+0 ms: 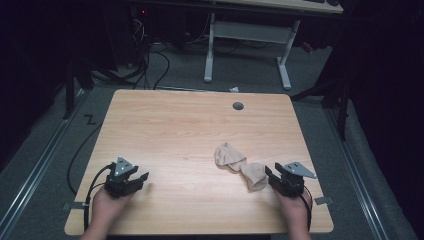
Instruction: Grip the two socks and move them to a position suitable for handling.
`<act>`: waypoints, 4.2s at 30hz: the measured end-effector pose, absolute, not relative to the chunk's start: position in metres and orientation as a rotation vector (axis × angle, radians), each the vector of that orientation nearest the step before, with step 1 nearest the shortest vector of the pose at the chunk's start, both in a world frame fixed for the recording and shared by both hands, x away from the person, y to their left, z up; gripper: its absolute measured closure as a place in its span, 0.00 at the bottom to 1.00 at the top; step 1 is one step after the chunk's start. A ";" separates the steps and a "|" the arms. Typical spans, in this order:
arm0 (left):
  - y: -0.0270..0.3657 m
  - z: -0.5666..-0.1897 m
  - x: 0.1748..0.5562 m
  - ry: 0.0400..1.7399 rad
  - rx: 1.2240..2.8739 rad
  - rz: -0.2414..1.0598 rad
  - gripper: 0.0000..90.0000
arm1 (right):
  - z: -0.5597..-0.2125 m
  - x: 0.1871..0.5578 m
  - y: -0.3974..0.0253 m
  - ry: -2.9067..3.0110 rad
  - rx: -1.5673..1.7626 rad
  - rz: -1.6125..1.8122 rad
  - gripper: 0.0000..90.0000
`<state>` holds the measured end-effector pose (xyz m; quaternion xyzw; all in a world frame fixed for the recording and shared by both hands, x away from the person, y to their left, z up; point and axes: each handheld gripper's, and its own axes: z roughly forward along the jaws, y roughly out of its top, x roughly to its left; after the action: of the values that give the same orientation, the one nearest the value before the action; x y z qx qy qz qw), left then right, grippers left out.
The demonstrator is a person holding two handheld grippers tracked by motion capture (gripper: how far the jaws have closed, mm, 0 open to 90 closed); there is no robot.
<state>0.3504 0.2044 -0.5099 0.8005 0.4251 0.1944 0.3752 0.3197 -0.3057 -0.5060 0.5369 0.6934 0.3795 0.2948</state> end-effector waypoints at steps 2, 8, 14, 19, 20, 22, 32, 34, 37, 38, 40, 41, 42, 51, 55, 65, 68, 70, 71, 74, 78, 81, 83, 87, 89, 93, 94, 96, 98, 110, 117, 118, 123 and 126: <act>0.205 -0.509 0.350 1.073 2.039 0.496 0.52 | -0.507 0.321 -0.302 1.856 1.418 1.005 0.64; 0.198 -0.502 0.352 1.034 2.029 0.480 0.47 | -0.503 0.323 -0.301 1.871 1.394 1.004 0.68; 0.191 -0.503 0.351 1.000 2.060 0.485 0.40 | -0.499 0.320 -0.303 1.845 1.397 1.015 0.71; 0.193 -0.505 0.357 1.022 2.028 0.467 0.34 | -0.499 0.319 -0.305 1.848 1.406 1.007 0.71; 0.194 -0.507 0.358 1.031 2.023 0.460 0.34 | -0.500 0.319 -0.306 1.849 1.425 1.011 0.71; 0.194 -0.509 0.358 1.033 2.045 0.470 0.32 | -0.499 0.319 -0.306 1.857 1.423 1.024 0.71; 0.197 -0.503 0.357 1.056 1.997 0.493 0.31 | -0.495 0.317 -0.297 1.900 1.381 1.032 0.68; 0.196 -0.501 0.360 1.056 1.985 0.481 0.31 | -0.495 0.315 -0.295 1.906 1.371 1.023 0.66; 0.191 -0.500 0.361 1.037 1.979 0.483 0.31 | -0.494 0.308 -0.293 1.910 1.369 1.024 0.64; 0.190 -0.501 0.361 1.034 1.975 0.471 0.31 | -0.494 0.305 -0.292 1.909 1.372 1.020 0.64; 0.188 -0.502 0.361 1.025 1.981 0.469 0.31 | -0.493 0.302 -0.291 1.916 1.363 1.010 0.64; 0.188 -0.502 0.361 1.025 1.981 0.469 0.31 | -0.493 0.302 -0.291 1.916 1.363 1.010 0.64; 0.187 -0.503 0.361 1.024 1.990 0.466 0.31 | -0.492 0.301 -0.291 1.915 1.369 1.018 0.64; 0.180 -0.502 0.360 1.009 2.000 0.477 0.33 | -0.493 0.299 -0.292 1.922 1.371 1.014 0.65; 0.177 -0.503 0.359 1.003 2.026 0.481 0.33 | -0.493 0.304 -0.299 1.907 1.389 0.998 0.67; 0.186 -0.503 0.350 1.027 2.042 0.498 0.37 | -0.504 0.332 -0.308 1.914 1.515 1.007 0.65; 0.191 -0.503 0.346 1.035 2.040 0.520 0.37 | -0.510 0.339 -0.304 1.944 1.529 0.984 0.63; 0.195 -0.504 0.345 1.045 2.037 0.520 0.37 | -0.510 0.342 -0.302 1.944 1.529 0.979 0.63; 0.196 -0.505 0.345 1.052 2.042 0.520 0.37 | -0.510 0.343 -0.301 1.940 1.533 0.977 0.63; 0.201 -0.505 0.344 1.067 2.039 0.517 0.37 | -0.513 0.347 -0.301 1.953 1.550 0.960 0.63; 0.202 -0.504 0.345 1.070 2.015 0.489 0.39 | -0.517 0.345 -0.301 1.967 1.570 0.955 0.64; 0.199 -0.504 0.347 1.066 2.022 0.475 0.39 | -0.517 0.341 -0.302 1.969 1.563 0.962 0.64; 0.196 -0.505 0.349 1.056 2.024 0.458 0.40 | -0.517 0.340 -0.302 1.974 1.560 0.957 0.65; 0.191 -0.505 0.348 1.025 2.046 0.468 0.40 | -0.521 0.341 -0.304 1.984 1.585 0.956 0.68; 0.191 -0.506 0.347 1.016 2.053 0.473 0.39 | -0.522 0.341 -0.304 1.981 1.594 0.952 0.71; 0.194 -0.506 0.351 1.047 2.042 0.459 0.40 | -0.525 0.340 -0.301 2.015 1.571 0.911 0.88; 0.195 -0.505 0.351 1.051 2.035 0.461 0.40 | -0.523 0.339 -0.299 2.016 1.552 0.901 0.92; 0.195 -0.504 0.350 1.048 2.033 0.467 0.40 | -0.517 0.336 -0.297 2.005 1.522 0.900 0.94; 0.195 -0.504 0.349 1.044 2.034 0.469 0.40 | -0.512 0.333 -0.295 1.989 1.496 0.913 0.94; 0.192 -0.503 0.351 1.050 2.031 0.475 0.41 | -0.492 0.318 -0.278 1.967 1.353 0.997 0.94; 0.187 -0.504 0.354 1.034 2.044 0.473 0.40 | -0.484 0.309 -0.264 1.997 1.290 1.048 0.94; 0.186 -0.505 0.353 1.028 2.051 0.471 0.40 | -0.482 0.306 -0.258 2.009 1.260 1.063 0.94; 0.186 -0.504 0.351 1.018 2.057 0.484 0.40 | -0.479 0.300 -0.235 2.067 1.187 1.092 0.94; 0.188 -0.504 0.351 1.029 2.042 0.481 0.40 | -0.479 0.298 -0.220 2.121 1.135 1.103 0.94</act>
<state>0.3512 0.1880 -0.5036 0.8042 0.4050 0.1894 0.3917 0.2981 -0.2205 -0.4794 0.4159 0.7770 0.4042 0.2450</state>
